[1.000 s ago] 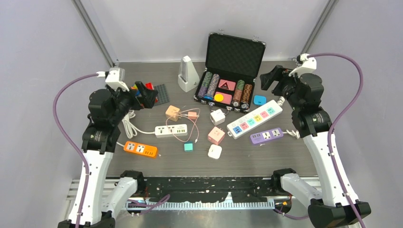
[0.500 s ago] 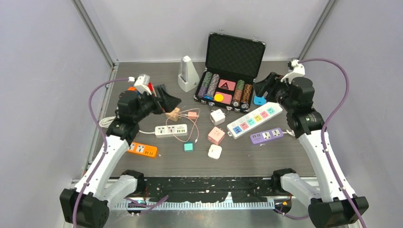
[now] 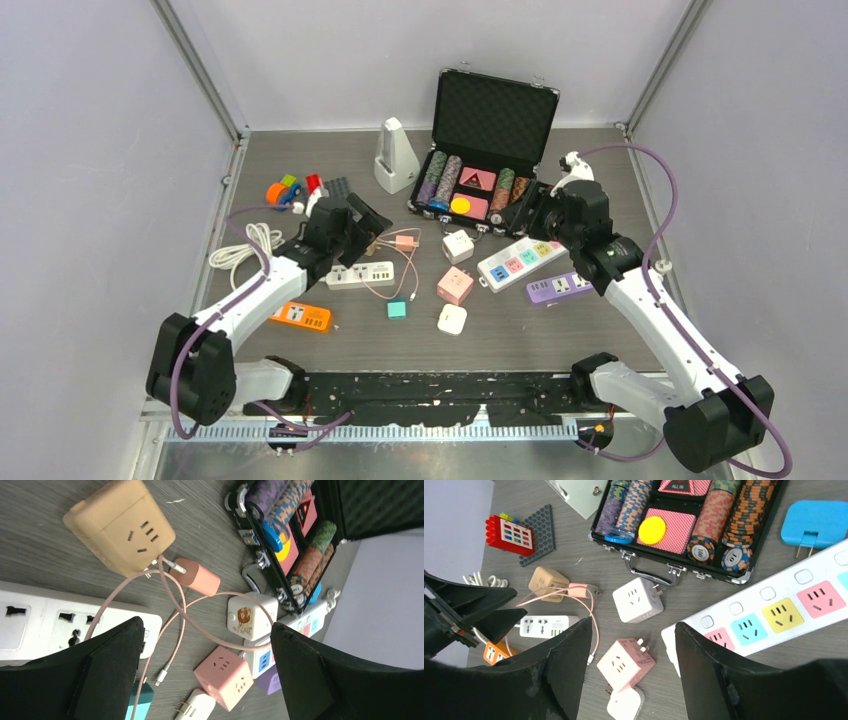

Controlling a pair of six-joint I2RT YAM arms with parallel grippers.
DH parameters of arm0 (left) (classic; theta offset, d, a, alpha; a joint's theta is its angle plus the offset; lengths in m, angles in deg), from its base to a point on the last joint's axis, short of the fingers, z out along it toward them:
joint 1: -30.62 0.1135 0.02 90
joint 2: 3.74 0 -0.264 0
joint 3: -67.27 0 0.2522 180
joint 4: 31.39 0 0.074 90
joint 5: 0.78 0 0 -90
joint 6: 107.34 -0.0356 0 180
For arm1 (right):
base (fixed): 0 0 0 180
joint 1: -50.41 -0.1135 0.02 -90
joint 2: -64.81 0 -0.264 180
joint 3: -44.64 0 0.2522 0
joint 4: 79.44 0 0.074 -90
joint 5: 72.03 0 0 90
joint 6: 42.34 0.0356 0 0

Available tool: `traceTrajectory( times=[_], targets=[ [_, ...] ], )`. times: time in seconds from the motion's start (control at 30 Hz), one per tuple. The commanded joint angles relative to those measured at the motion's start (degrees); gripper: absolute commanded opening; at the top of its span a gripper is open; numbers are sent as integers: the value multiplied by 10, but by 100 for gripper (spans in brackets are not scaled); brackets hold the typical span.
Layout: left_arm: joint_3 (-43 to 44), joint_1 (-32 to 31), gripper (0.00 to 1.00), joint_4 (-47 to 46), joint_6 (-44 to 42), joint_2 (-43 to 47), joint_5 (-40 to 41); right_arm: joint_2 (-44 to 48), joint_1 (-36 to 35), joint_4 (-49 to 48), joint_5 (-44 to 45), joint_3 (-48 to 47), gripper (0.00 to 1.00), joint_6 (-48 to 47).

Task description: Insert the plug

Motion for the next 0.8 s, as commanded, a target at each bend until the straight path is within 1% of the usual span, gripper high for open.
traceTrajectory(
  times=[0.0, 0.23, 0.3, 0.43, 0.47, 0.5, 0.53, 0.57, 0.6, 0.63, 0.7, 0.73, 0.77],
  targets=[
    [36, -6, 95, 18, 110, -4, 66, 11, -3, -37, 26, 7, 66, 16],
    [56, -8, 92, 34, 175, -37, 56, 12, -3, -38, 44, 8, 66, 11],
    [59, -8, 88, 23, 190, -50, 33, 12, -3, -39, 45, 8, 66, 10],
    [67, -9, 73, 0, 213, -87, -2, 12, -3, -38, 46, 7, 66, 9],
    [69, -9, 69, -4, 216, -94, -3, 12, -3, -38, 46, 6, 66, 9],
    [68, -9, 62, -9, 218, -100, -1, 13, -3, -38, 45, 6, 66, 8],
    [68, -9, 54, -13, 220, -105, 0, 13, -3, -37, 46, 4, 66, 7],
    [68, -9, 48, -16, 220, -109, 3, 14, -3, -36, 45, 3, 66, 7],
    [67, -9, 36, -21, 219, -112, 6, 15, -3, -35, 45, 2, 66, 6],
    [68, -10, 29, -23, 214, -113, 10, 17, -3, -33, 46, 2, 67, 5],
    [71, -12, 6, -40, 197, -114, 18, 20, -3, -30, 47, 3, 66, 4],
    [76, -13, 0, -59, 174, -118, 6, 22, -3, -30, 48, 4, 66, 3],
    [88, -13, 0, -70, 148, -124, -13, 24, -3, -30, 46, 5, 66, 2]
  ],
)
